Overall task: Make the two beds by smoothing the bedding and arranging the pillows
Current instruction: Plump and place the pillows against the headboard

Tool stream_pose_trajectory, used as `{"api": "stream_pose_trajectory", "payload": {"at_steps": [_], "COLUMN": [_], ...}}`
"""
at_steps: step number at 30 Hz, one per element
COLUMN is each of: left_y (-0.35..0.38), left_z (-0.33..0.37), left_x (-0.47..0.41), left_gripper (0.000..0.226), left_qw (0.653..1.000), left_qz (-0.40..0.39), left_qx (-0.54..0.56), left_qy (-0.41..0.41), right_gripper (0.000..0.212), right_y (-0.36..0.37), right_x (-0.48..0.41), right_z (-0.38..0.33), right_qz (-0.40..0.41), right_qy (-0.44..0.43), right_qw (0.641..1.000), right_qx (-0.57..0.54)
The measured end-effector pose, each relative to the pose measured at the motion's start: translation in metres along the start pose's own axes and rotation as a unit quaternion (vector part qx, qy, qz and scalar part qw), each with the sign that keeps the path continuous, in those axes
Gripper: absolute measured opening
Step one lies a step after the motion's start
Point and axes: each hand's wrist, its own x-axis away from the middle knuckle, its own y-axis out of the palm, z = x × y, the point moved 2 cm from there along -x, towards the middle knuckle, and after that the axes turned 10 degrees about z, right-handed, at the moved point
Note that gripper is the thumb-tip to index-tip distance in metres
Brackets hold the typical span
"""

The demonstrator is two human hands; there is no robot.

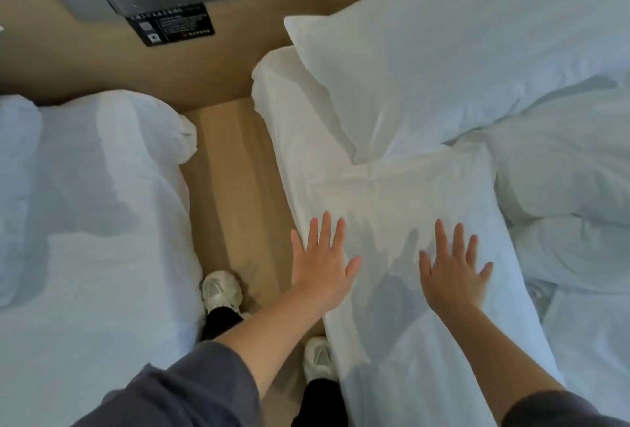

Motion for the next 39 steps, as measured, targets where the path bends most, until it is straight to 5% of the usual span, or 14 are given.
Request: {"api": "stream_pose_trajectory", "payload": {"at_steps": [7,11,13,20,25,30,35,39], "left_y": [0.087,0.127,0.141,0.176,0.166,0.137,0.079,0.014], "left_z": [0.069,0.093,0.098,0.102,0.108,0.104,0.077,0.036], "left_x": [-0.015,-0.030,-0.040,-0.054,-0.038,0.003,0.058,0.095], "left_gripper": [0.091,0.133,0.146,0.128,0.102,0.090,0.110,0.092], "left_qw": [0.976,0.838,0.795,0.778,0.764,0.742,0.715,0.684], "left_qz": [-0.056,-0.156,-0.166,-0.044,-0.013,0.008,0.050,0.108], "left_qx": [0.153,0.375,0.415,0.460,0.504,0.542,0.589,0.624], "left_qy": [-0.147,-0.364,-0.410,-0.425,-0.403,-0.395,-0.373,-0.363], "right_gripper": [0.076,0.089,0.095,0.110,0.064,0.056,0.054,0.057], "right_y": [0.056,0.085,0.099,0.120,0.099,0.049,-0.022,-0.106], "right_x": [-0.025,-0.043,-0.055,-0.077,-0.067,-0.042,0.011,0.040], "right_z": [0.072,0.092,0.097,0.103,0.108,0.119,0.094,0.039], "right_qz": [-0.015,-0.022,-0.018,0.049,0.047,0.064,0.087,0.115], "right_qy": [0.056,0.081,0.086,0.112,0.108,0.065,0.027,-0.033], "right_qw": [0.997,0.991,0.990,0.978,0.969,0.974,0.961,0.954], "right_qx": [-0.057,-0.100,-0.107,-0.170,-0.218,-0.207,-0.262,-0.274]}}
